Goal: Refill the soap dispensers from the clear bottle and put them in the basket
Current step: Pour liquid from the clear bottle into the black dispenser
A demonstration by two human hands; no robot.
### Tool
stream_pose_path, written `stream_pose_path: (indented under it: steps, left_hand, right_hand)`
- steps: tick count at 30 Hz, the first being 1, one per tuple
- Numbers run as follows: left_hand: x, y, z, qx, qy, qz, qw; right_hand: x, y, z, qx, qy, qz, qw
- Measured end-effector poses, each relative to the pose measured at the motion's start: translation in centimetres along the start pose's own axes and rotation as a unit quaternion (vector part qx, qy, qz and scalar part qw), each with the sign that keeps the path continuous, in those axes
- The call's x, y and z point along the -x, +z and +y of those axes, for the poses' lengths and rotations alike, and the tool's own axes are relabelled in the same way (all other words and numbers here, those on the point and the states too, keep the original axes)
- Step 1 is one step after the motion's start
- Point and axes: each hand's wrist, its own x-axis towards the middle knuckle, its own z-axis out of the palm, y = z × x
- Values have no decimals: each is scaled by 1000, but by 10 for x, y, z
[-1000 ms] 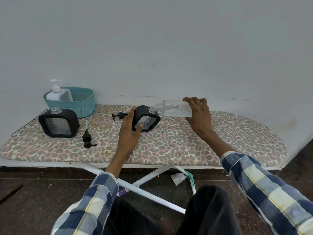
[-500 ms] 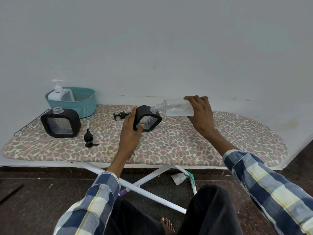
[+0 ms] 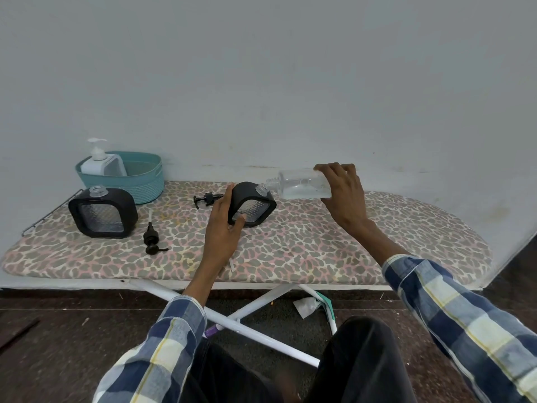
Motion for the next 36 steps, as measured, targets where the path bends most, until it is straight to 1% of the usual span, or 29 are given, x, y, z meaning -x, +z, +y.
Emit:
stream_pose_path:
  steps: [36]
  left_hand:
    - [0, 0, 0, -3, 3, 1, 1000]
  right_hand:
    - [-3, -7, -3, 21, -9, -1, 1000]
